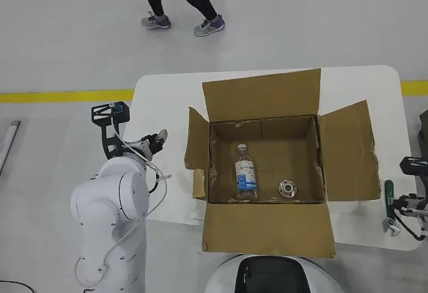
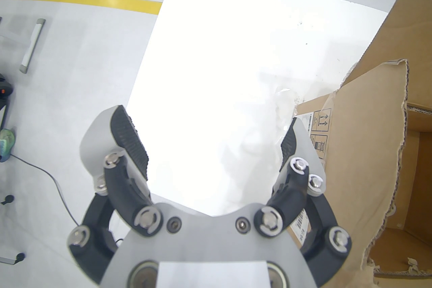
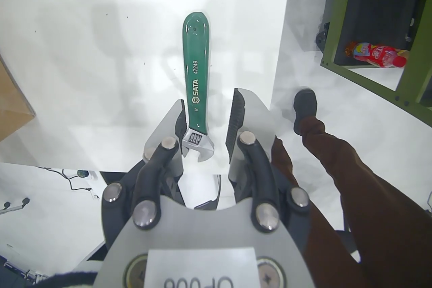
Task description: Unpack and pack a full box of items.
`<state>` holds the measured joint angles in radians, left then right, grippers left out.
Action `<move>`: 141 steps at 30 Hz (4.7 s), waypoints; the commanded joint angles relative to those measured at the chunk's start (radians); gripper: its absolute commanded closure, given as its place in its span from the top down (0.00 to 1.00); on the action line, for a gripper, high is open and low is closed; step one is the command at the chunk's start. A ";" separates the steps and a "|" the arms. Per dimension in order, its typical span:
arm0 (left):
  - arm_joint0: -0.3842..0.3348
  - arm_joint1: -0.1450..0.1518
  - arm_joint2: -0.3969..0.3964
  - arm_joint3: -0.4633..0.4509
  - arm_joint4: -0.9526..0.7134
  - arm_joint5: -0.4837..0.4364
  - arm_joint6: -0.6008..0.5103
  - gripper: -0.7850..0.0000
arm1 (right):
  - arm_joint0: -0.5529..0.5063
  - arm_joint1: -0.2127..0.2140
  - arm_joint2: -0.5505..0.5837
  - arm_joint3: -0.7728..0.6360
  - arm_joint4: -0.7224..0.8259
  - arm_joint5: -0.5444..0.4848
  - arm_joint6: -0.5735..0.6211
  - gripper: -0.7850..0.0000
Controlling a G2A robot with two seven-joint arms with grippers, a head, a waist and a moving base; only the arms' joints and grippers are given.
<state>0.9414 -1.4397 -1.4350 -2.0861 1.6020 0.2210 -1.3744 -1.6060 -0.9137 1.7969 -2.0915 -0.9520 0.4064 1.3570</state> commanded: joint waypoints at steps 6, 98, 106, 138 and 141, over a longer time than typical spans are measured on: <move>0.000 0.000 0.000 0.000 0.000 0.000 0.000 1.00 | 0.036 -0.002 -0.043 0.046 -0.023 -0.008 0.001 0.36; 0.000 0.000 0.000 0.000 0.000 0.000 0.000 1.00 | 0.450 -0.002 0.105 -0.259 0.402 0.023 -0.055 0.00; 0.000 0.000 0.000 0.000 0.000 0.000 0.000 1.00 | 0.570 0.000 -0.103 -0.244 0.516 0.080 -0.074 0.00; 0.000 0.000 0.000 0.000 0.000 0.000 0.000 1.00 | 0.783 -0.096 -0.830 0.265 0.353 0.103 -0.355 0.09; 0.000 0.000 0.000 0.000 0.000 0.000 0.000 1.00 | 0.807 -0.107 -0.855 0.286 0.355 0.108 -0.356 0.29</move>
<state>0.9414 -1.4397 -1.4350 -2.0861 1.6020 0.2210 -1.3744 -0.8065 -1.0169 0.9495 -1.8115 -0.5978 0.5130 1.0013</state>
